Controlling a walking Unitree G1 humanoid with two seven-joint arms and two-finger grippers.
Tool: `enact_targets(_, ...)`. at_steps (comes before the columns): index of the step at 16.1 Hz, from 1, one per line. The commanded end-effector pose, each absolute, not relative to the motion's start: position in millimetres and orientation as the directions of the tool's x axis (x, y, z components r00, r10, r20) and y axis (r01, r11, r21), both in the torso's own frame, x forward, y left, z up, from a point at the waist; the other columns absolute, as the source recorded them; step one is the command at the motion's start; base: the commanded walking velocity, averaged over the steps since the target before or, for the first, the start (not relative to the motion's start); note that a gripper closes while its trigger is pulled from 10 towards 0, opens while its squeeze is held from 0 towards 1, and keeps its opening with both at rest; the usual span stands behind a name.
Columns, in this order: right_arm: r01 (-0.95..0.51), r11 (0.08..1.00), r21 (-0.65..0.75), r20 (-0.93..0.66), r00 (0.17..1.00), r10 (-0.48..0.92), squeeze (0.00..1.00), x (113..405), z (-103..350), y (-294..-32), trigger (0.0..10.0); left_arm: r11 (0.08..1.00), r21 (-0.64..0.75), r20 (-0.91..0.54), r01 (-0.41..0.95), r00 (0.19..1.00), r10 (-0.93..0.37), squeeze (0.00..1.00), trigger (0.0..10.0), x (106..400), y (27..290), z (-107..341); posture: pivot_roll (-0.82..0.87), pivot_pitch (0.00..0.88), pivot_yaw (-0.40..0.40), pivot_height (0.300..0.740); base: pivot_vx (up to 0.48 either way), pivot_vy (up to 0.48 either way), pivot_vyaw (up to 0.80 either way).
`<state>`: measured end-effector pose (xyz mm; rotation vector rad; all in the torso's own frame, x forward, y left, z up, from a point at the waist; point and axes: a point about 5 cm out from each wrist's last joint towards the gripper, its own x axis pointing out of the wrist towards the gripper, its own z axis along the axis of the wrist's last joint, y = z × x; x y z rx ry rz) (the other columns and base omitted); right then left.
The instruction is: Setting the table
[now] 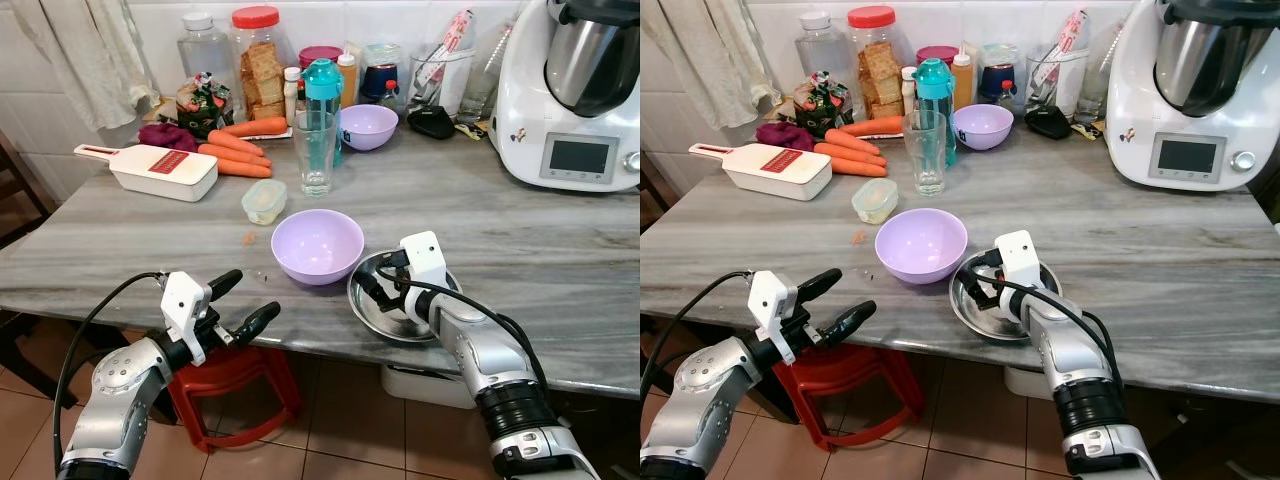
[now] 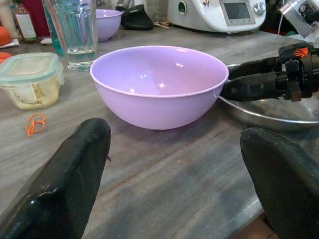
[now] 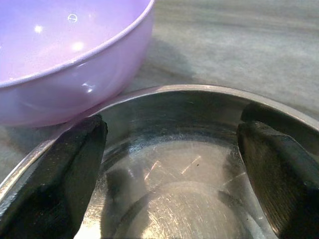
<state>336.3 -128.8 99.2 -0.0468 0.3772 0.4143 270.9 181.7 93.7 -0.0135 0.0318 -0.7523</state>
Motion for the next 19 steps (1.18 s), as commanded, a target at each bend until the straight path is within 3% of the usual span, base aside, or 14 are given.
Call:
enact_targets(1, -0.396, 0.918, 0.017, -0.325, 0.866, 0.380, 0.00, 341, 110, -129, 10.0, 0.746, -0.021, -0.022, 0.666, 0.746, -0.666, 0.00, 10.0, 270, 184, 92, -0.04, 0.000, 0.048, 0.740, 0.000, 0.000, 0.00)
enact_targets(6, -0.334, 0.942, -0.033, -0.171, 0.930, 0.324, 0.00, 336, 142, -145, 10.0, 0.796, -0.040, 0.004, 0.604, 0.797, -0.604, 0.00, 10.0, 273, 188, 87, -0.04, 0.000, 0.049, 0.740, 0.000, 0.000, 0.00)
enact_targets(9, -0.296, 0.954, -0.045, -0.030, 0.955, 0.295, 0.00, 315, 162, -155, 10.0, 0.765, -0.114, -0.012, 0.633, 0.770, -0.638, 0.00, 10.0, 268, 191, 77, -0.05, 0.000, 0.049, 0.740, 0.000, 0.000, 0.00)
enact_targets(14, -0.235, 0.972, 0.008, 0.038, 0.971, 0.234, 0.00, 286, 162, -156, 10.0, 0.763, -0.132, -0.029, 0.633, 0.767, -0.641, 0.00, 10.0, 266, 197, 71, -0.06, 0.000, 0.054, 0.740, 0.000, 0.000, 0.00)
enact_targets(15, -0.192, 0.981, 0.002, 0.049, 0.980, 0.191, 0.00, 277, 160, -158, 10.0, 0.853, -0.123, -0.067, 0.508, 0.853, -0.518, 0.00, 10.0, 273, 211, 66, -0.07, 0.000, 0.063, 0.740, 0.000, 0.000, 0.00)
enact_targets(19, -0.155, 0.987, 0.028, 0.038, 0.987, 0.154, 0.00, 264, 153, -152, 10.0, 0.947, -0.033, -0.065, 0.321, 0.944, -0.323, 0.00, 10.0, 279, 206, 71, -0.08, 0.000, 0.069, 0.740, 0.000, 0.000, -0.39)
